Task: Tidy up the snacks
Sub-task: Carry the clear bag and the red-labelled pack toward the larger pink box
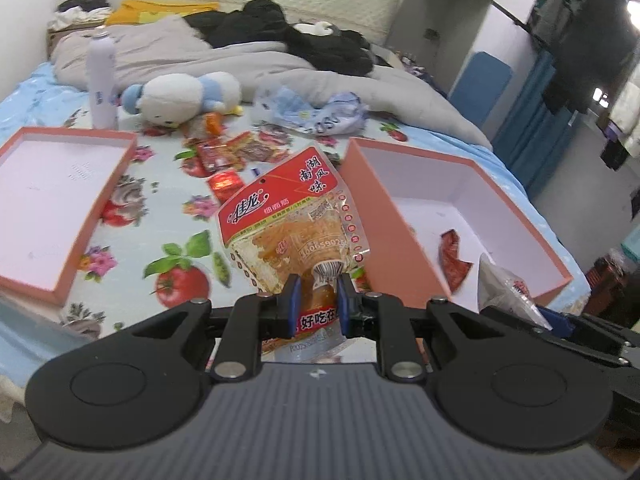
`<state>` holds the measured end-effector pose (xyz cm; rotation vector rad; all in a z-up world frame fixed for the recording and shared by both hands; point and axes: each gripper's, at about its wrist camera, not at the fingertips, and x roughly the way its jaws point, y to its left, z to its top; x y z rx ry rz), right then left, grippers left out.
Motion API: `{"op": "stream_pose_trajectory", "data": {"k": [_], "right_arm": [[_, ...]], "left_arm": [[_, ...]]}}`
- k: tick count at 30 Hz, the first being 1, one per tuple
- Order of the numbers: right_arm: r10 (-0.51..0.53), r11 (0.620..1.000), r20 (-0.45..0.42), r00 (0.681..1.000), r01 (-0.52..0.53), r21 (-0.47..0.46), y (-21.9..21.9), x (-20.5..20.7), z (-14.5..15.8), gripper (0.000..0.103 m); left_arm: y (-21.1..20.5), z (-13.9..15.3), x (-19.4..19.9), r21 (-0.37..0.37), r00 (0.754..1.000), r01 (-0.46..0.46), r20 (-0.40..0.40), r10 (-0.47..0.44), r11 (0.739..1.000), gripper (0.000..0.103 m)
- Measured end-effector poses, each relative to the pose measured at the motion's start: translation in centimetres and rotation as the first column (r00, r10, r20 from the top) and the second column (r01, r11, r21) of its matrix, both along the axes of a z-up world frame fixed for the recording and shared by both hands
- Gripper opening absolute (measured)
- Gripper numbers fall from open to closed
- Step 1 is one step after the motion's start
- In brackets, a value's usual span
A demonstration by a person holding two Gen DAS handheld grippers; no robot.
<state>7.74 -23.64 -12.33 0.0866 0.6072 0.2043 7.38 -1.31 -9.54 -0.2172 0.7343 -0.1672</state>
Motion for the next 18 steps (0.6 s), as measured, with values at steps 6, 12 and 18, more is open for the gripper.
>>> {"op": "stream_pose_trajectory", "data": {"k": [6,12,18], "right_arm": [[-0.065,0.998,-0.002,0.998,0.065,0.001,-2.3,0.6,-0.3,0.042],[-0.132,0.991,0.031,0.991,0.131,0.022,-4.9,2.3,0.4,0.042],[-0.194,0.981,0.067,0.979,0.192,0.033,-7.9,5.0,1.0,0.042]], "left_arm": [[-2.5,0.2,1.7,-0.009,0.998,0.064,0.007,-0.064,0.998,0.022],[-5.4,0.3,4.3,-0.017,0.99,0.137,0.016,-0.137,0.99,0.022],[-8.7,0.7,7.4,-0.002,0.98,0.197,0.038,-0.197,0.98,0.022]]}}
